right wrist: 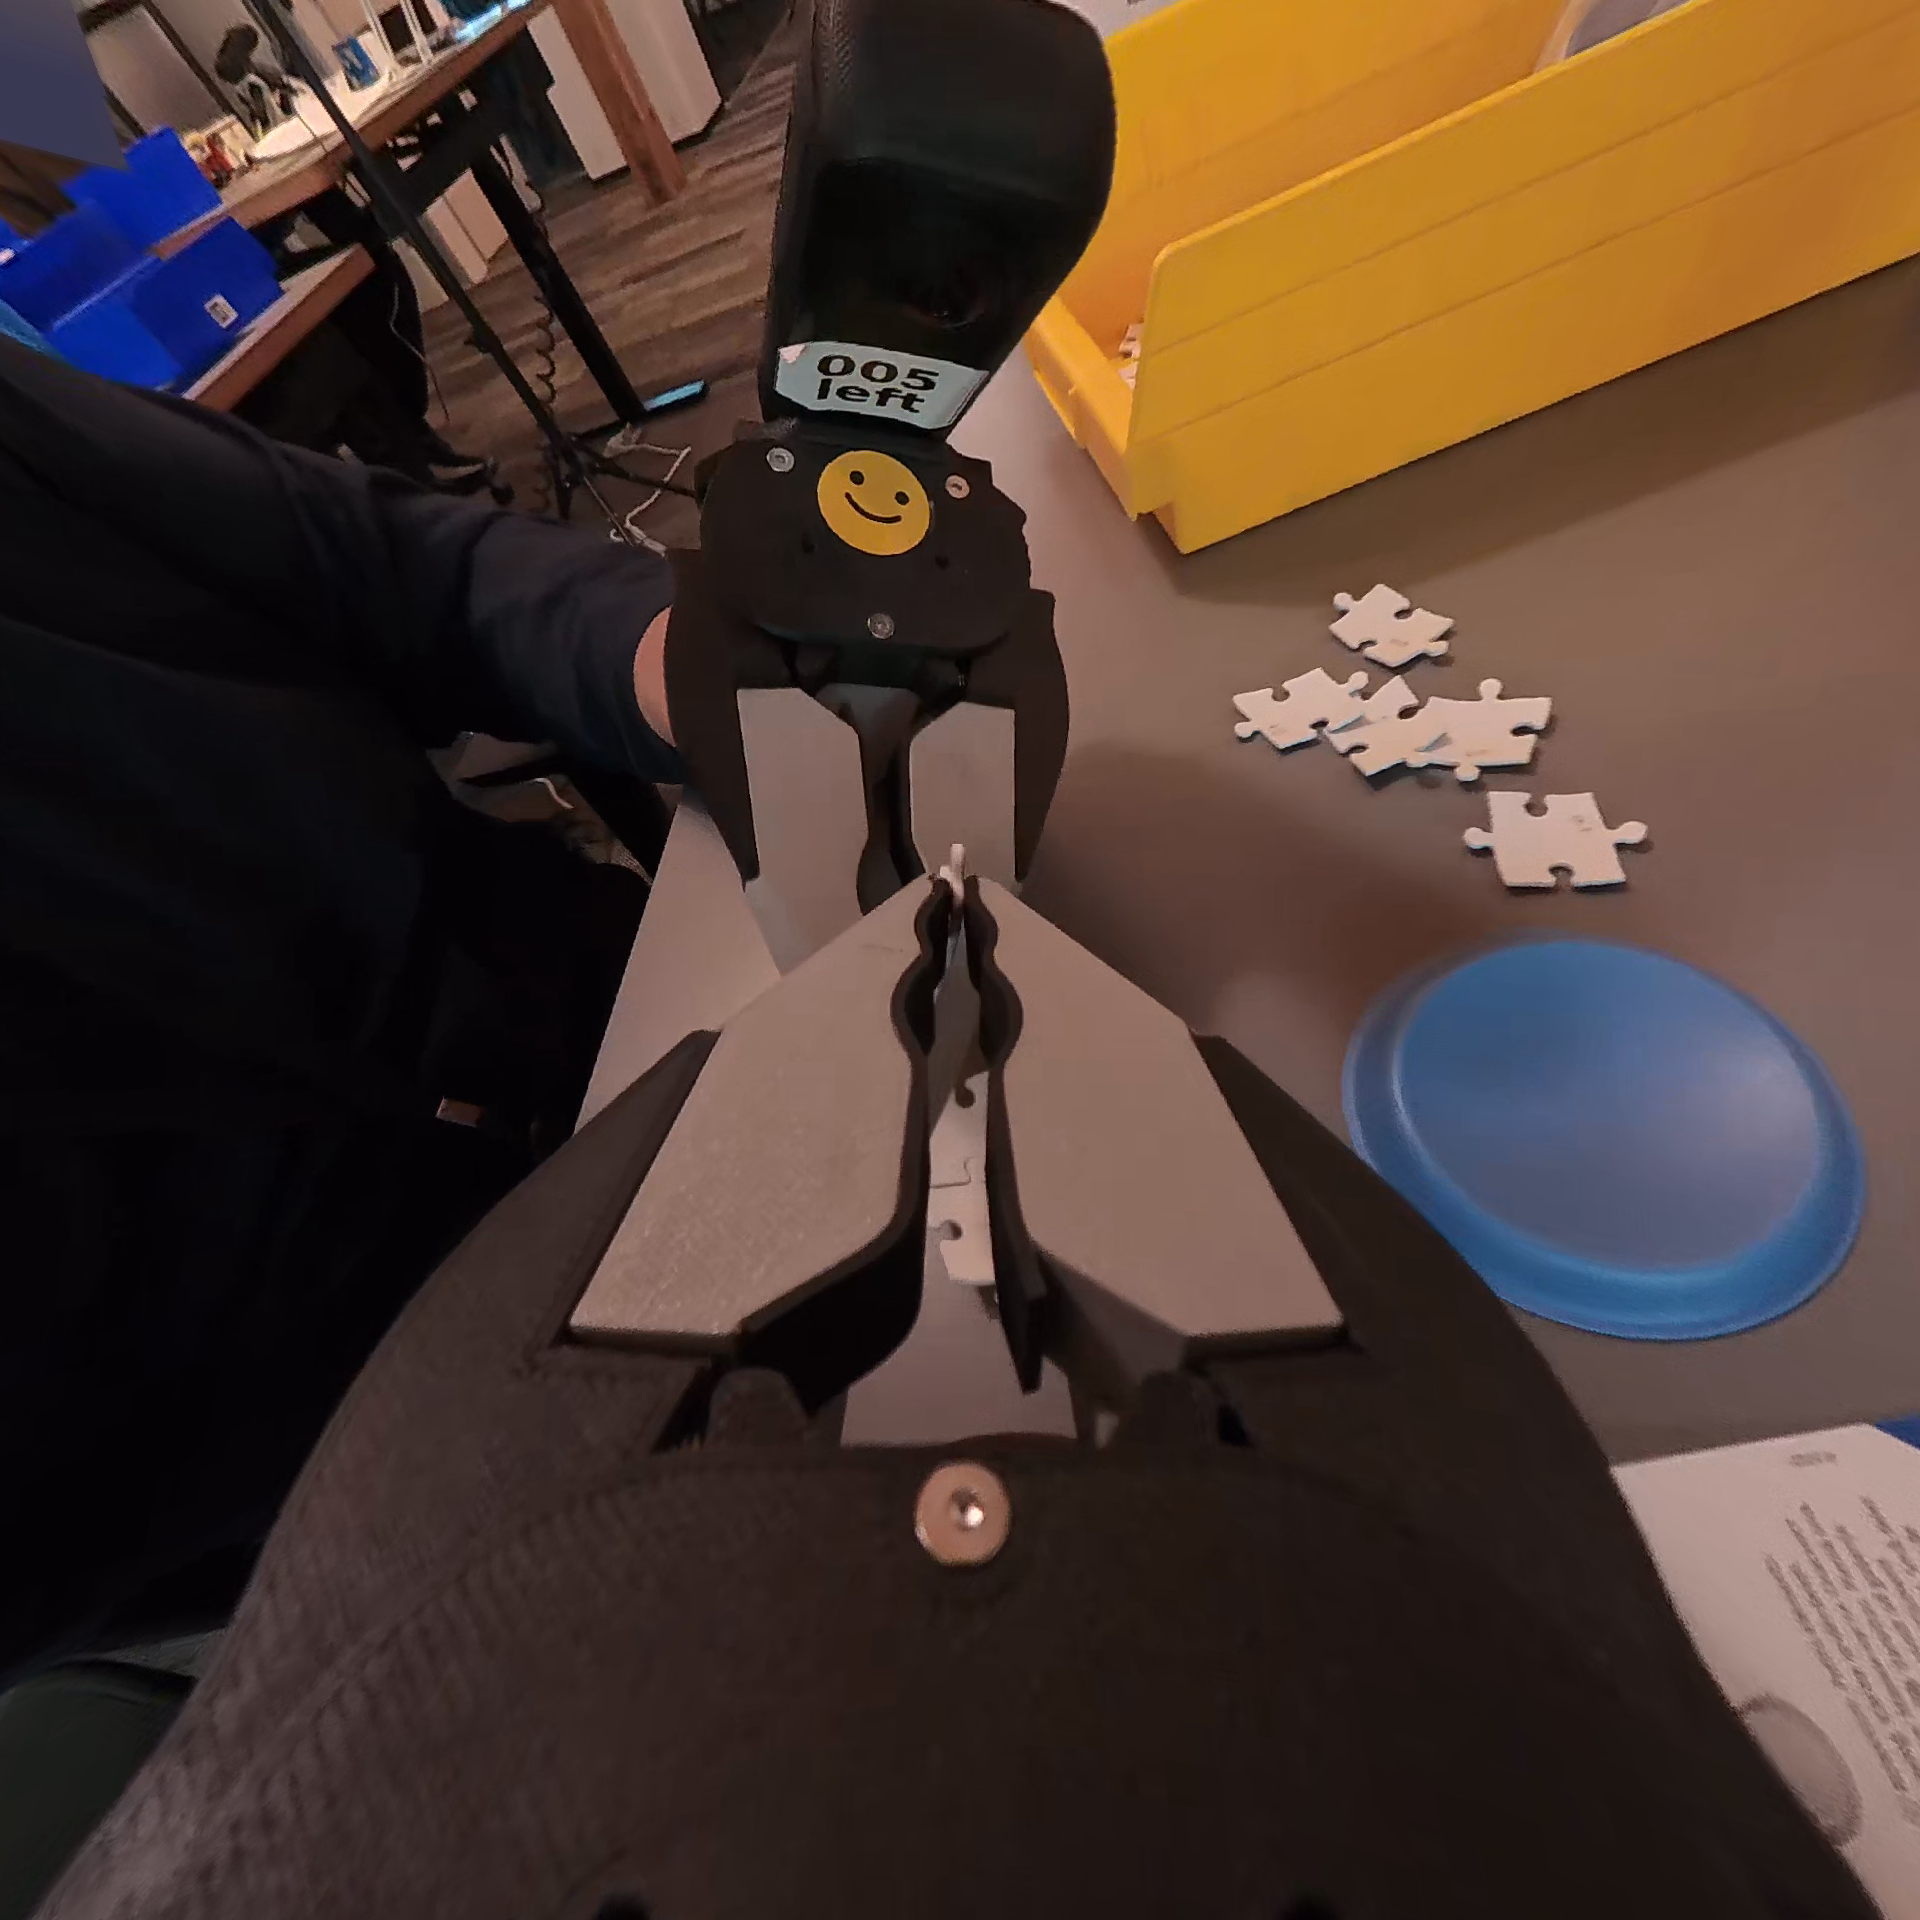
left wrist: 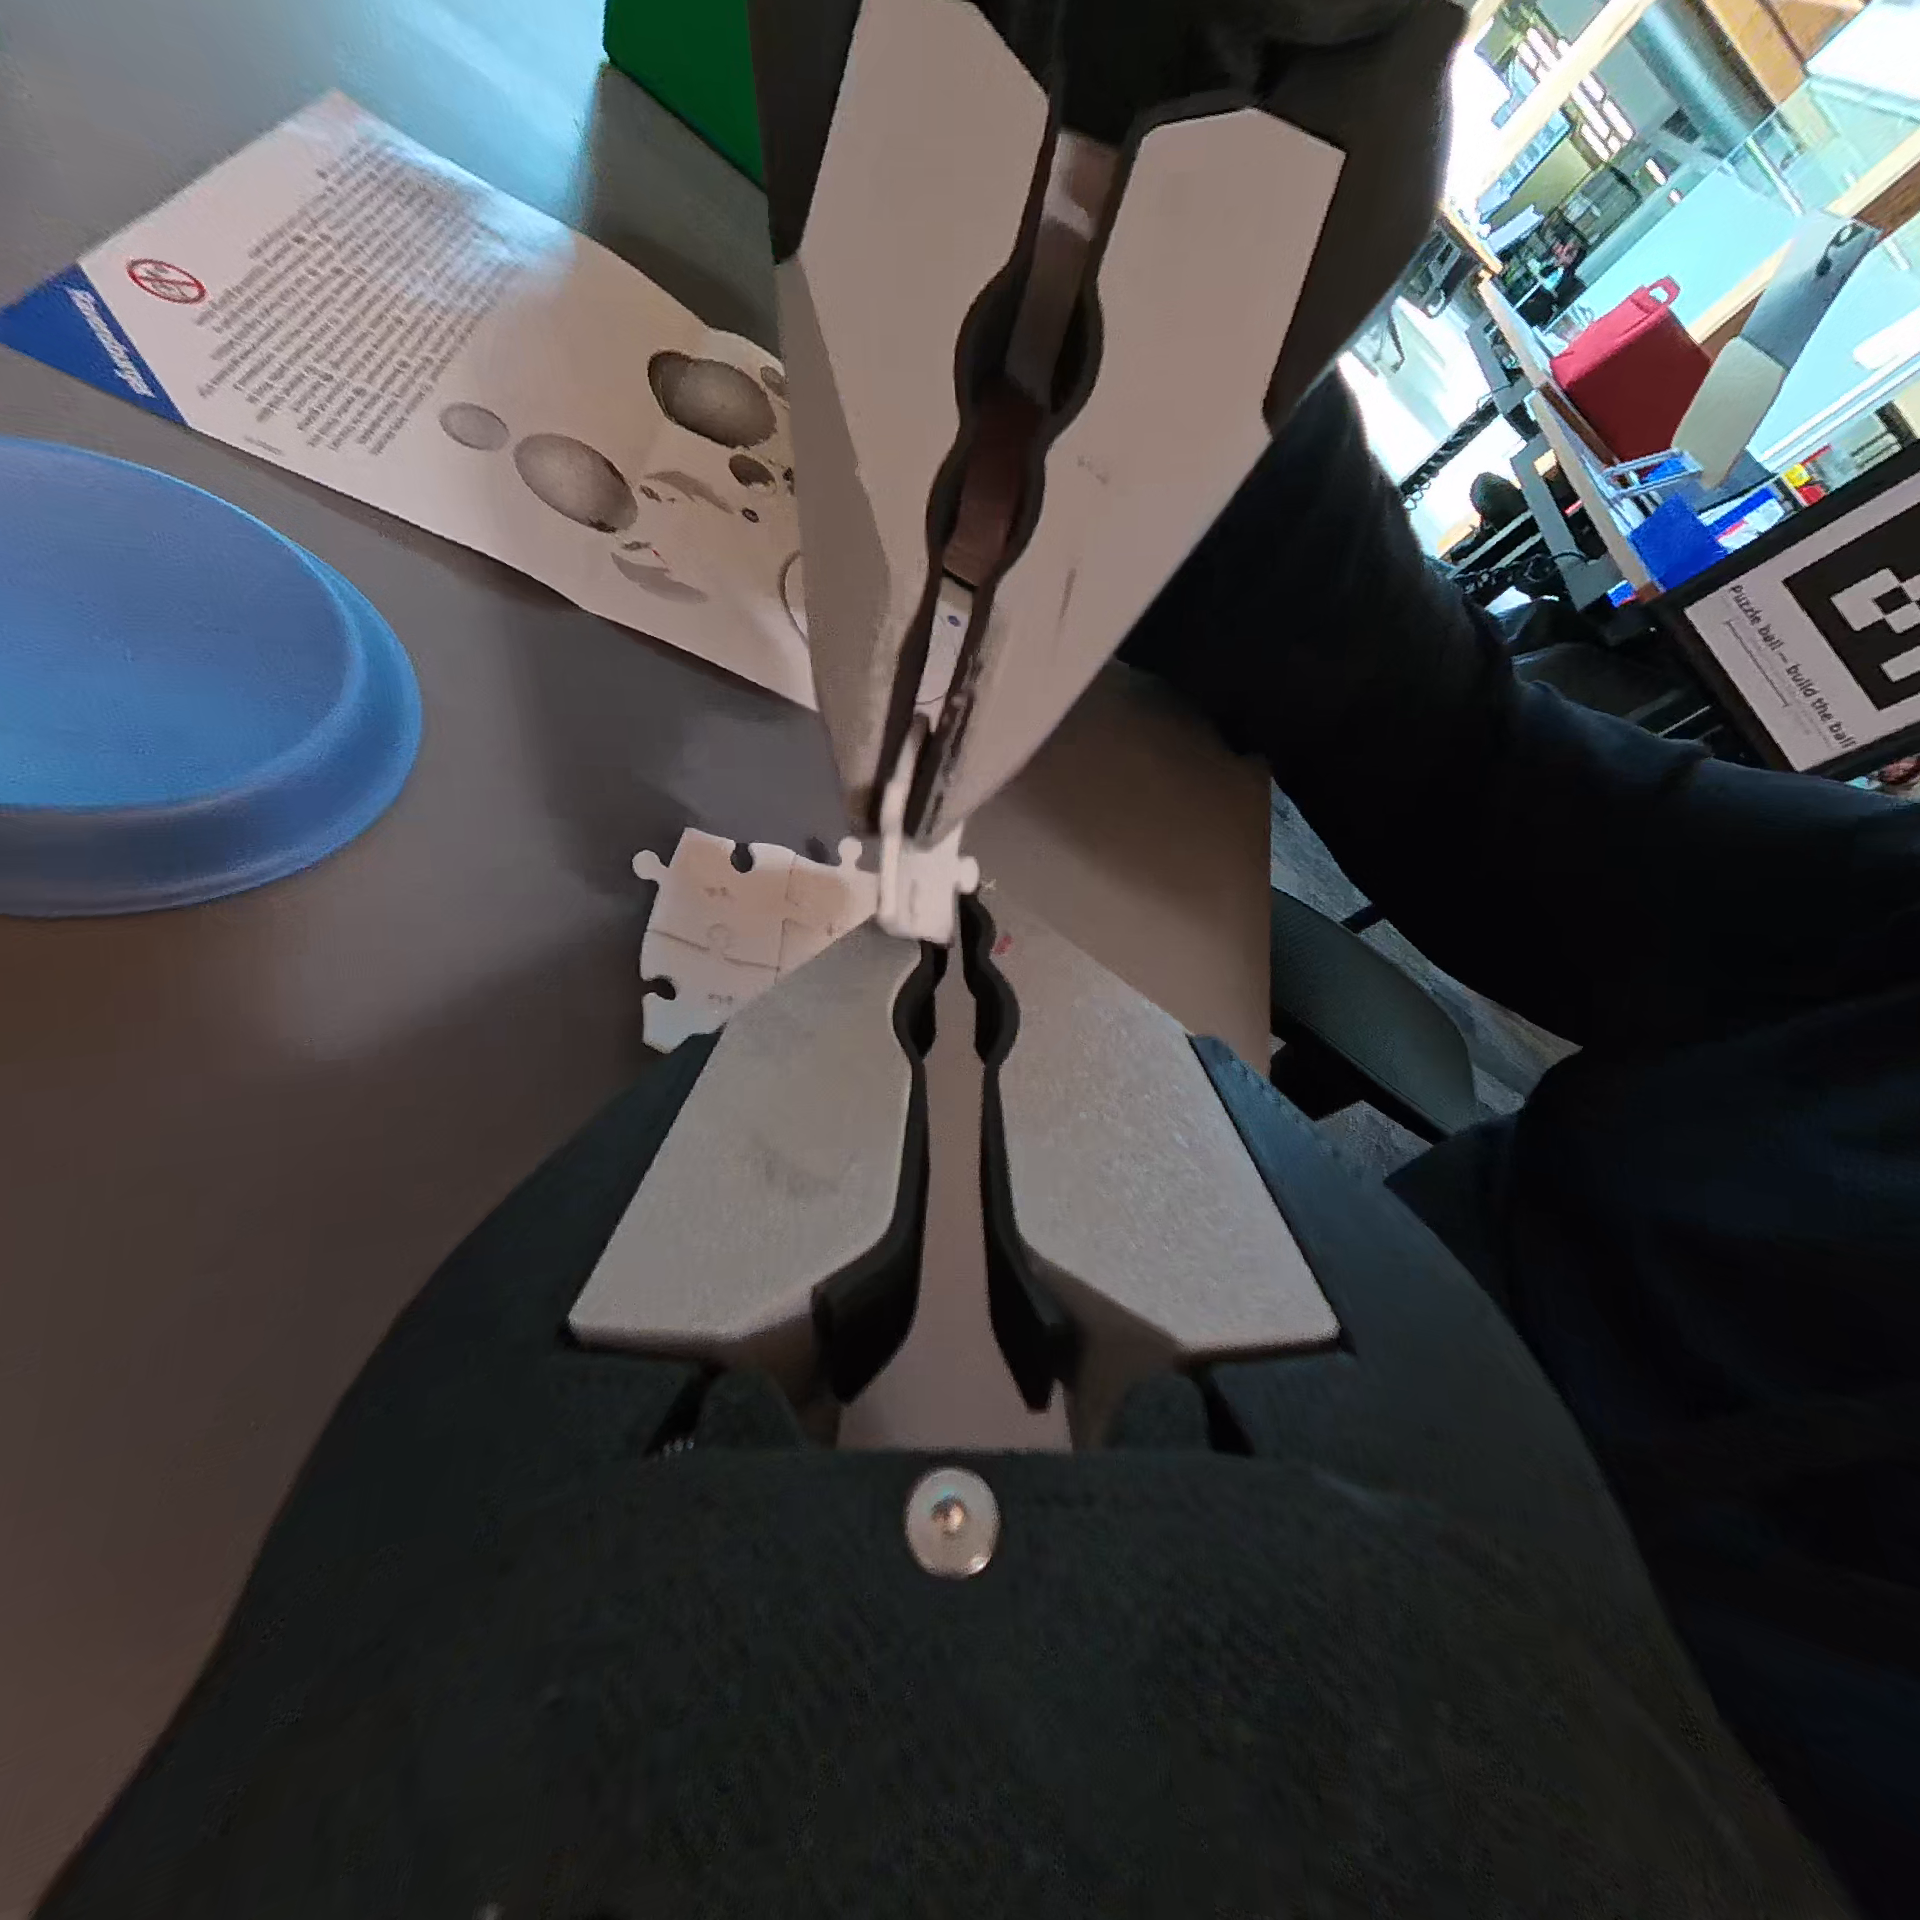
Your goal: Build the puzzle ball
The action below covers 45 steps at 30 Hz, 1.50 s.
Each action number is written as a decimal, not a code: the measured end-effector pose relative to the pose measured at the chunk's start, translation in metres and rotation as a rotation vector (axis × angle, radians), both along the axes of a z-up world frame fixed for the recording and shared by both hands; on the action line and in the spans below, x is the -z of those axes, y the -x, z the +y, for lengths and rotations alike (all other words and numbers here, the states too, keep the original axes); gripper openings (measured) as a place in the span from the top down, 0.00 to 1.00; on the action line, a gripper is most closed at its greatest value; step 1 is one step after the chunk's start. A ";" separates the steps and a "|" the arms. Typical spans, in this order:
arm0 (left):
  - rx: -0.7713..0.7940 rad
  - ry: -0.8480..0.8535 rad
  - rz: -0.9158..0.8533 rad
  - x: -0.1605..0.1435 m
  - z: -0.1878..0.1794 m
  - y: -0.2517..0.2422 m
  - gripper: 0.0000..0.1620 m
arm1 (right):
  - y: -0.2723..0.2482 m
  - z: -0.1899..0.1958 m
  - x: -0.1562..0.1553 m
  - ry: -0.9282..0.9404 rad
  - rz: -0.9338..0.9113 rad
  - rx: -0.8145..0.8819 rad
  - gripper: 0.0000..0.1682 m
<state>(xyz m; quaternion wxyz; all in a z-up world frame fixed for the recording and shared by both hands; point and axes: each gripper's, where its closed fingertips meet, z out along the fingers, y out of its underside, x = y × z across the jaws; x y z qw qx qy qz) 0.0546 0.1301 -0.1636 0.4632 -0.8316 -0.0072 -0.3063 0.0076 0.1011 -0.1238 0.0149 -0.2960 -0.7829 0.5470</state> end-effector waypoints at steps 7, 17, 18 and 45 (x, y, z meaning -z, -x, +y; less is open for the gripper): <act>0.019 0.018 0.012 0.005 0.002 -0.006 1.00 | -0.003 -0.007 0.010 -0.044 -0.018 -0.024 1.00; -0.028 -0.051 -0.076 -0.011 -0.003 0.008 0.96 | -0.008 0.012 0.012 -0.004 -0.124 -0.013 1.00; -0.022 -0.050 -0.086 -0.011 -0.003 0.007 0.96 | -0.008 0.011 0.013 -0.005 -0.131 -0.014 1.00; -0.091 -0.137 -0.078 -0.028 -0.003 0.021 1.00 | -0.009 0.013 -0.001 0.097 -0.129 -0.019 0.92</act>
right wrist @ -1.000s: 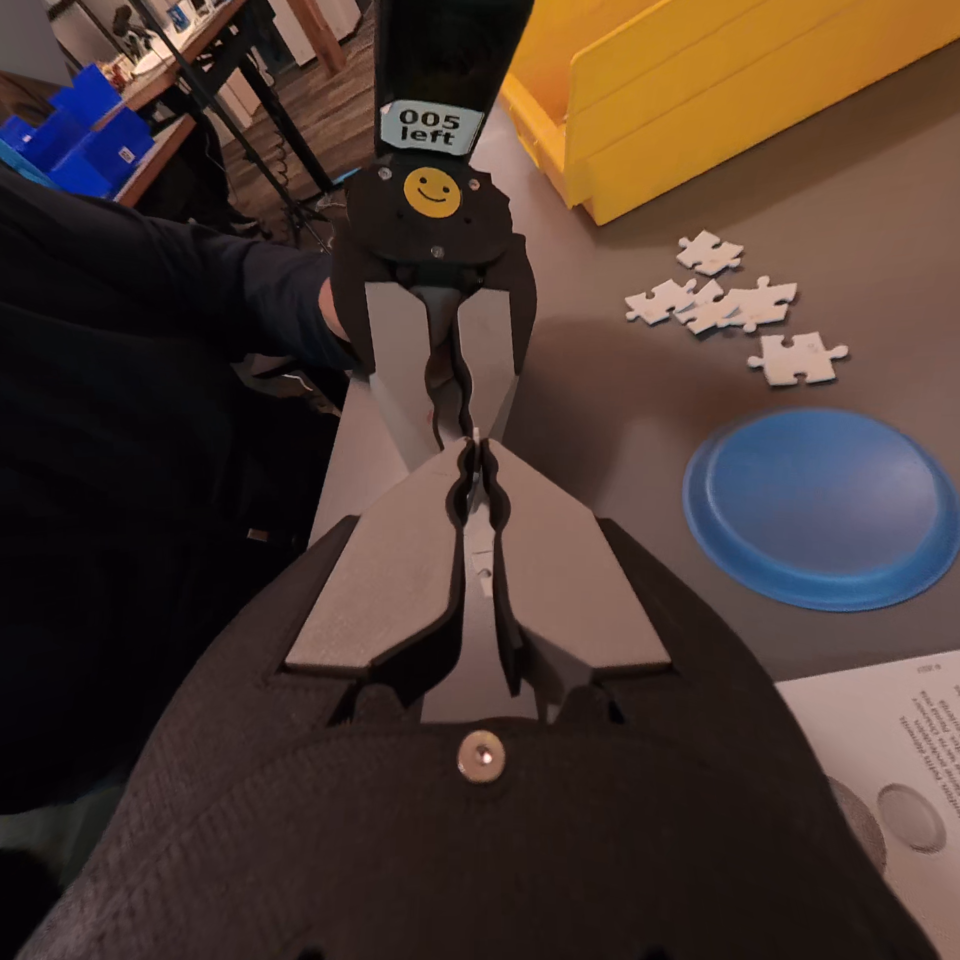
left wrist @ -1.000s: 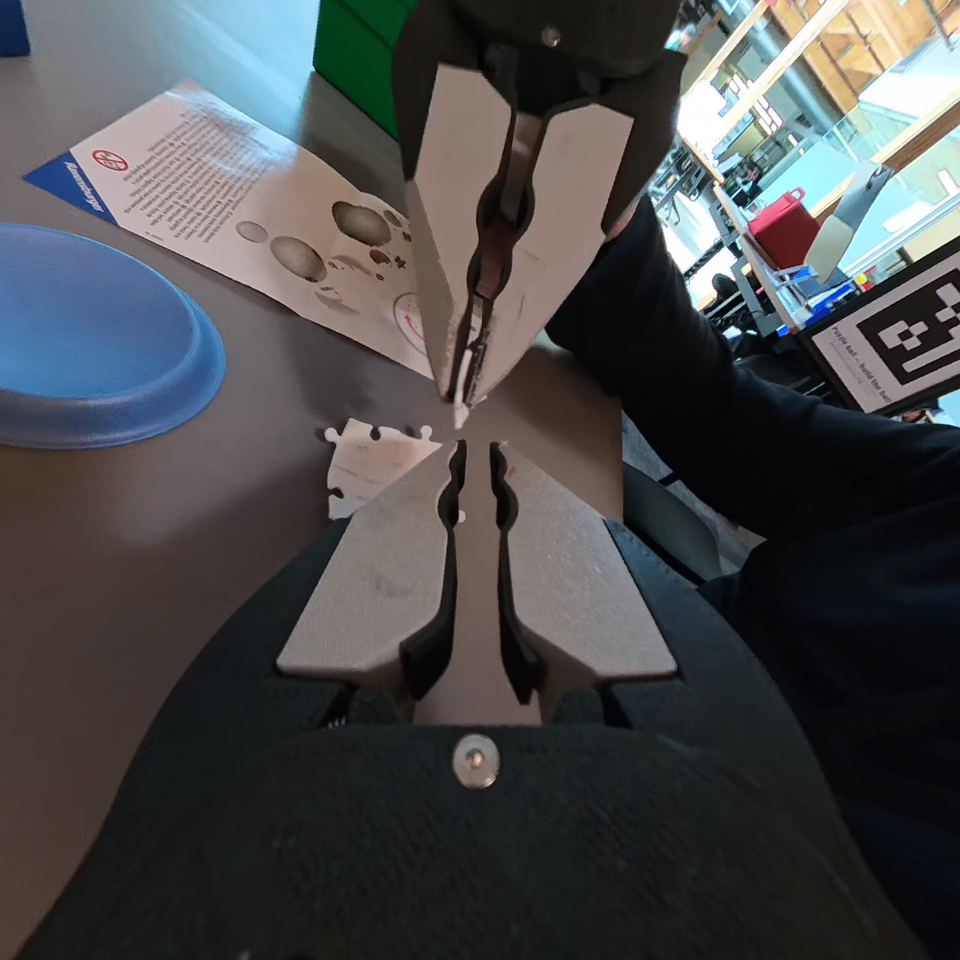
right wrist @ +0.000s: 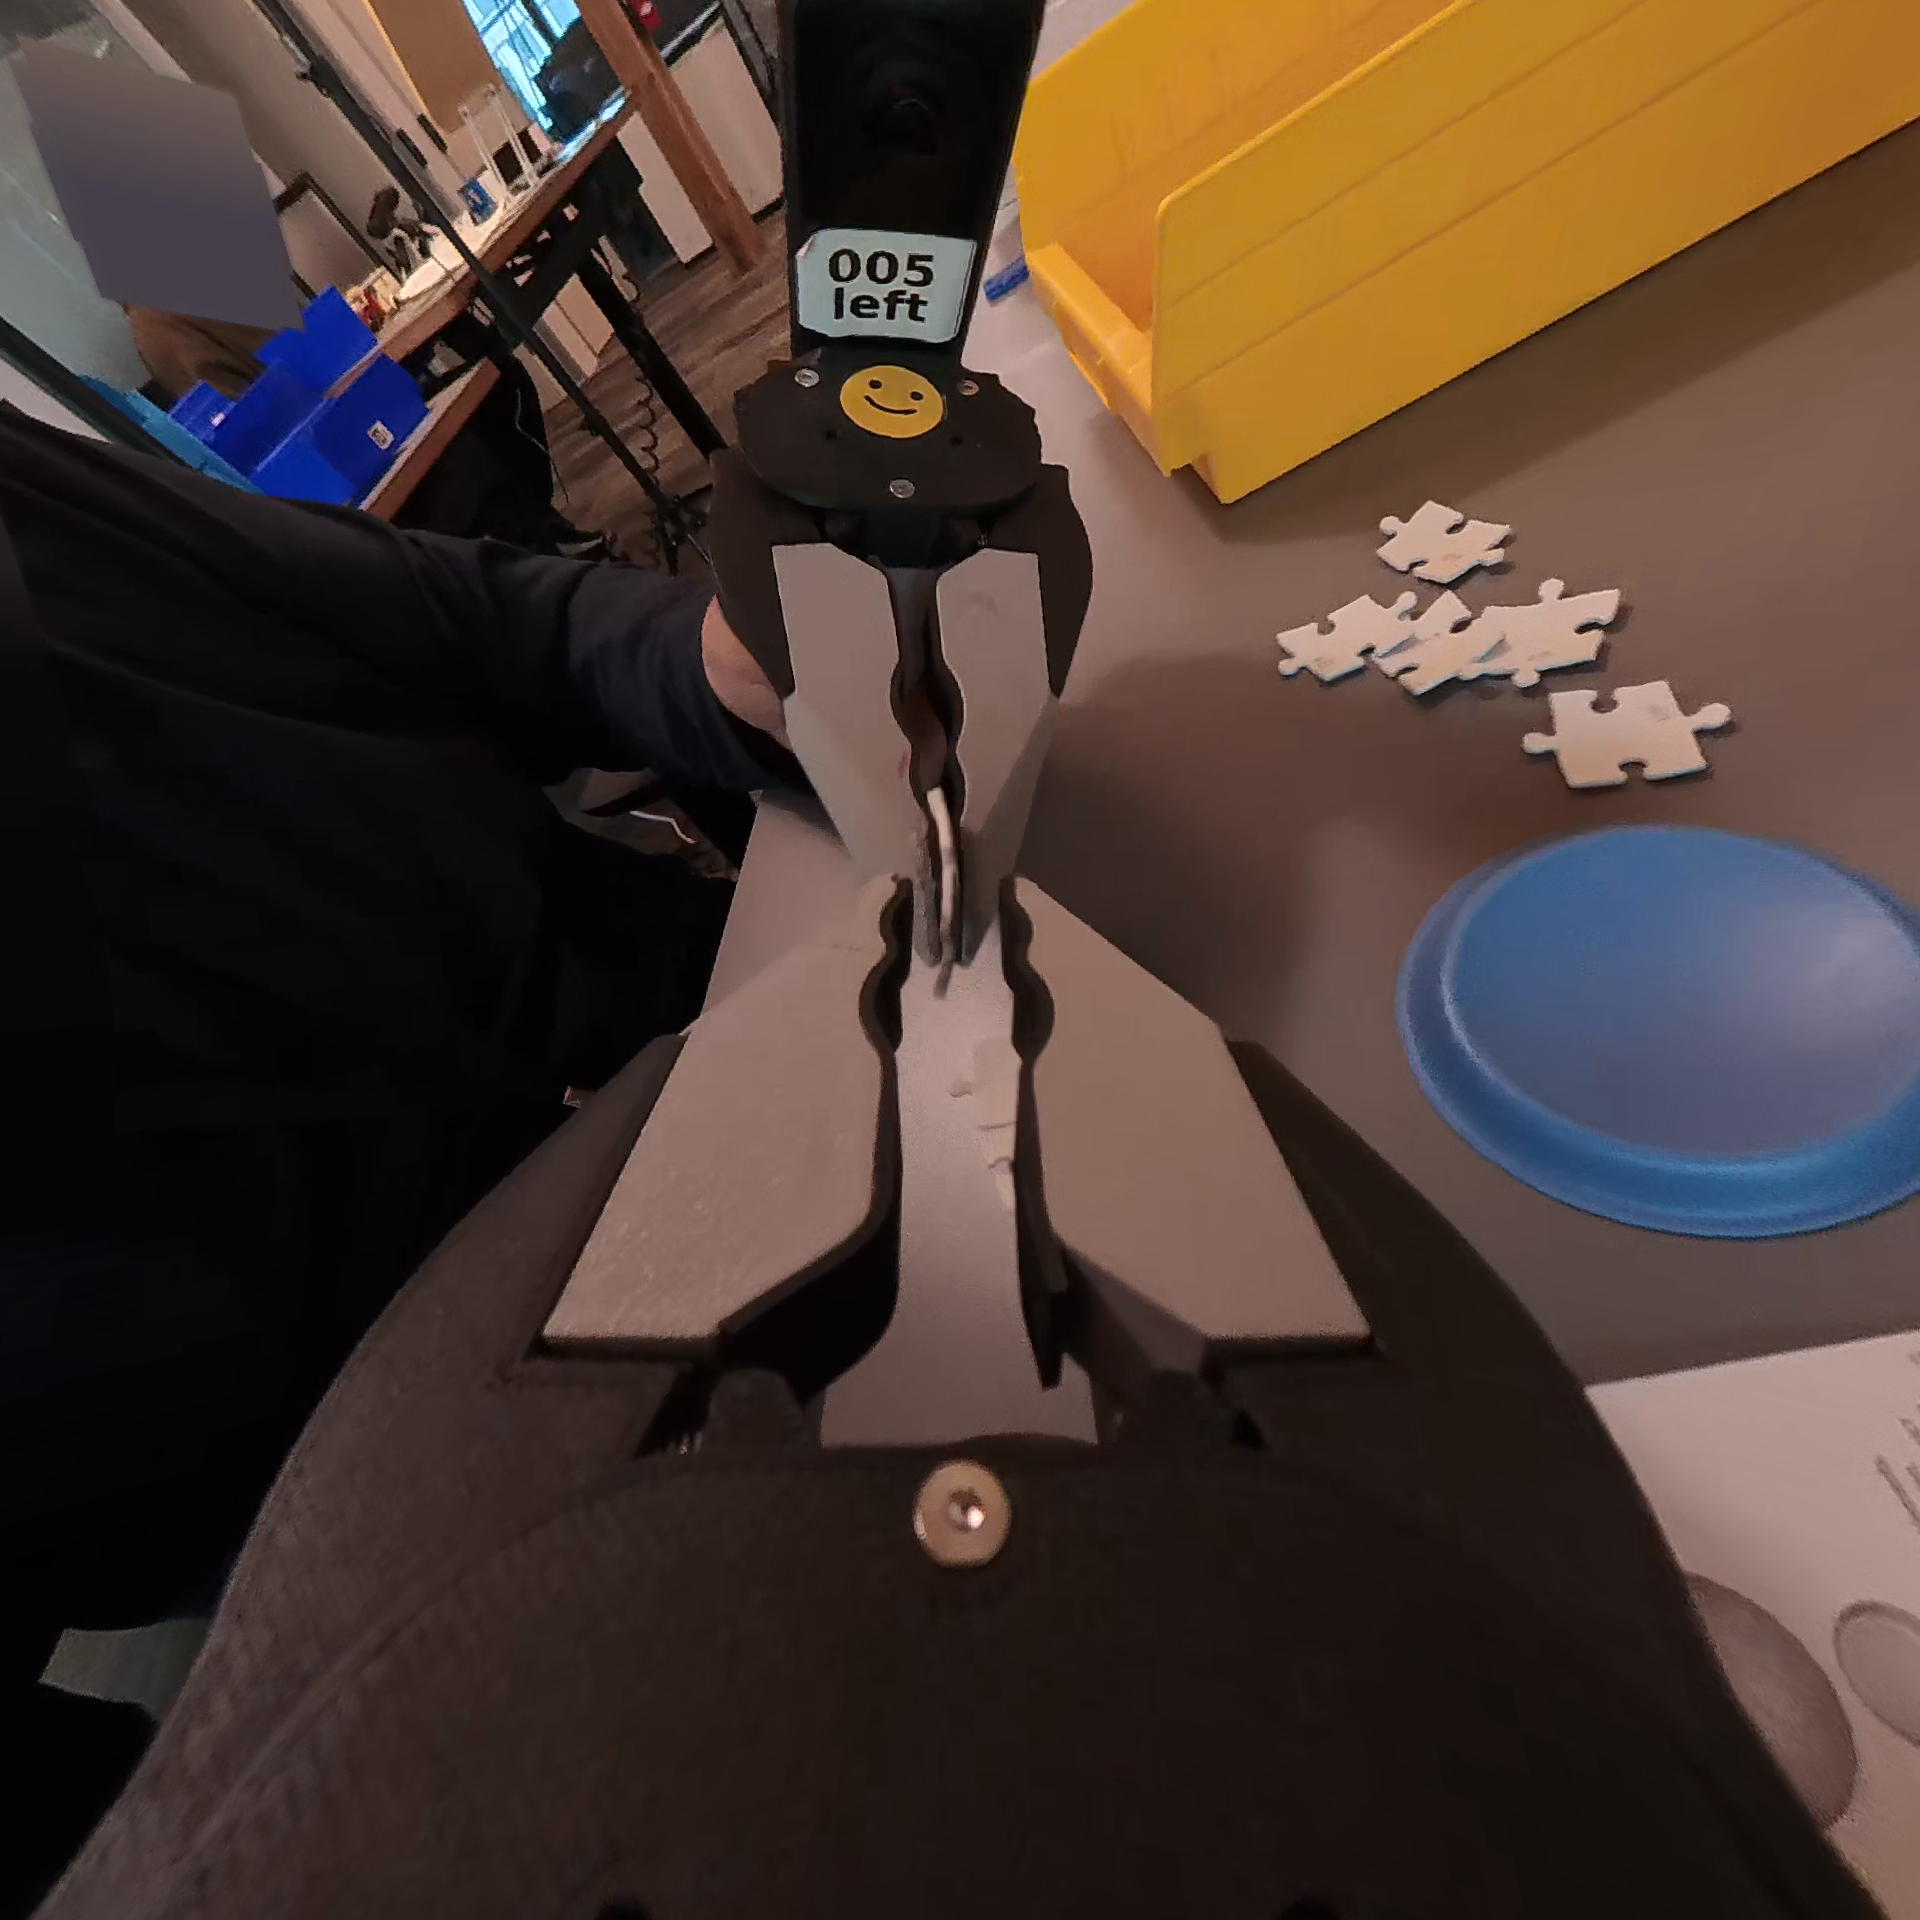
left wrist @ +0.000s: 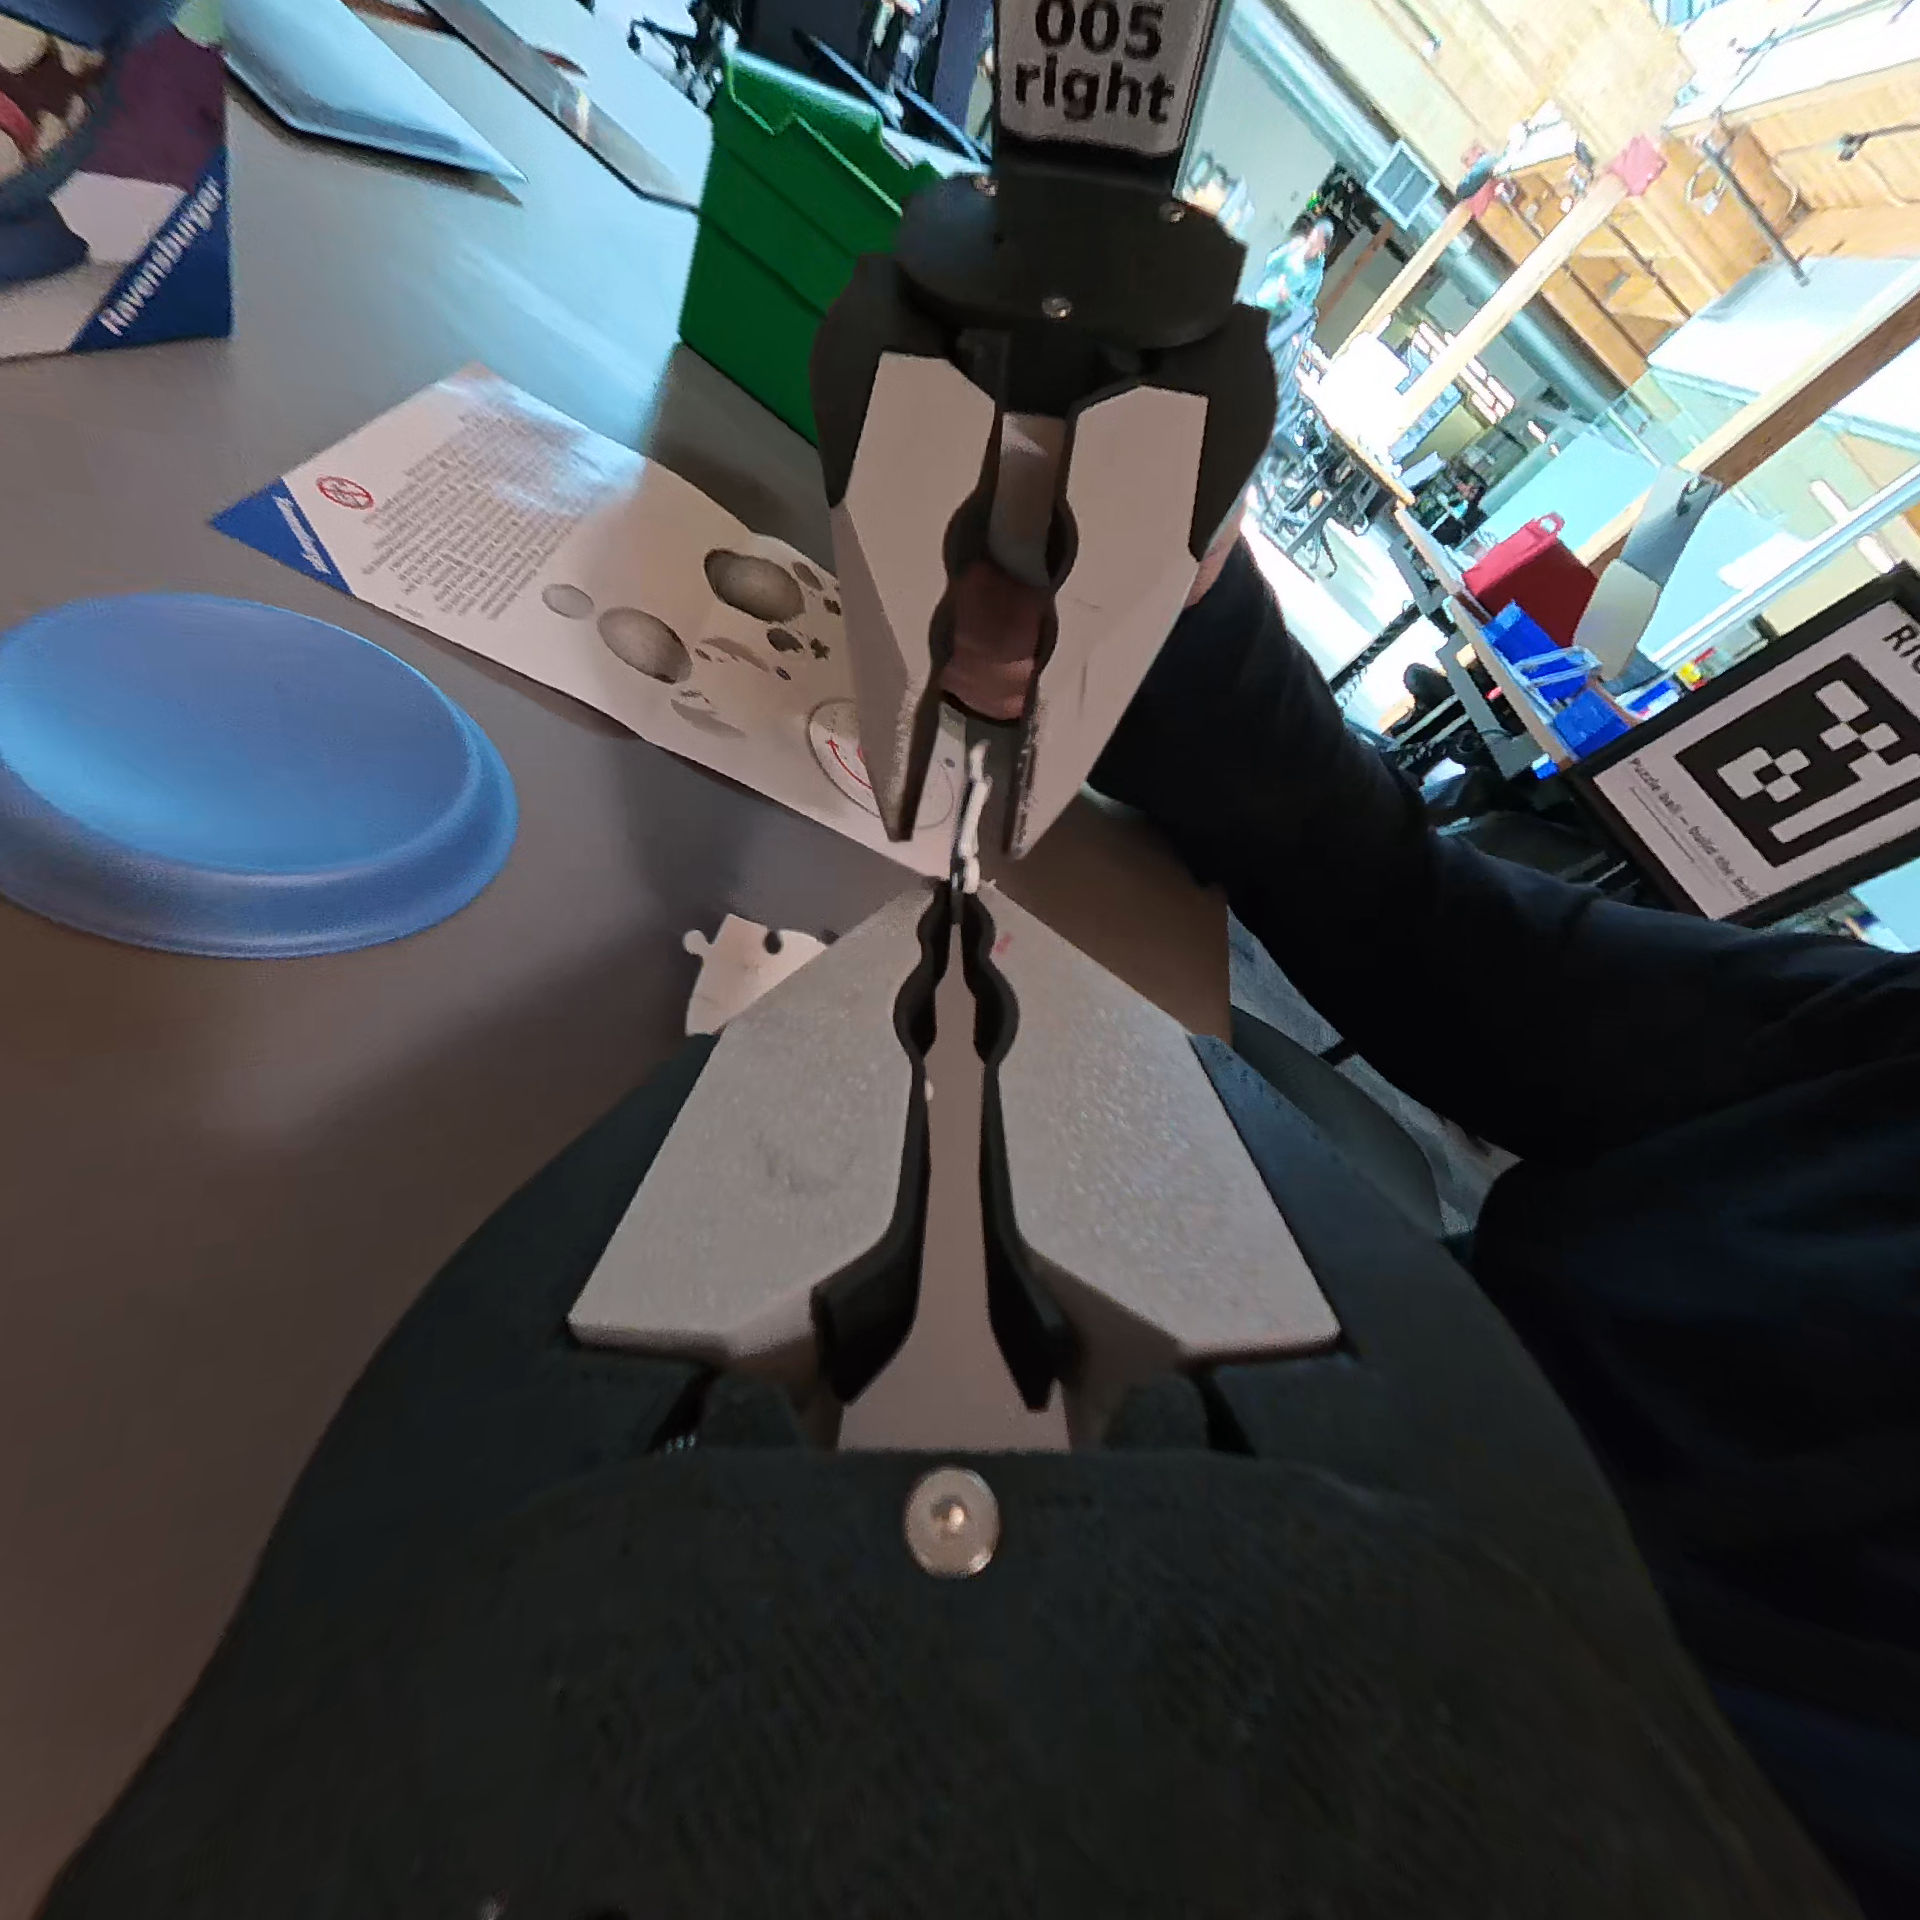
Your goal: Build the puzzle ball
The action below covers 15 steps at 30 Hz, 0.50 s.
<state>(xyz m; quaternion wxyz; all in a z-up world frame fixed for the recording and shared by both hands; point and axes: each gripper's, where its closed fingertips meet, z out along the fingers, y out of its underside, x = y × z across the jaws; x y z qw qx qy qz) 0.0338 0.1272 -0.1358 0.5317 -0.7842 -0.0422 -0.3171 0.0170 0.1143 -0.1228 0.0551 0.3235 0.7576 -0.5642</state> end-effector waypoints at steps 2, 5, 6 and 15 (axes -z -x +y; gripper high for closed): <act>-0.010 -0.007 -0.029 -0.002 -0.001 0.003 1.00 | 0.000 0.003 0.000 0.009 -0.003 0.005 0.91; -0.013 0.005 -0.049 0.001 0.000 0.005 1.00 | 0.002 0.003 0.001 0.018 -0.010 0.009 0.92; -0.009 0.012 -0.047 0.002 0.000 0.003 1.00 | 0.003 0.002 0.002 0.011 -0.007 0.012 0.96; -0.026 0.045 0.003 0.009 -0.001 0.008 0.98 | 0.010 0.018 0.002 -0.033 0.012 0.083 1.00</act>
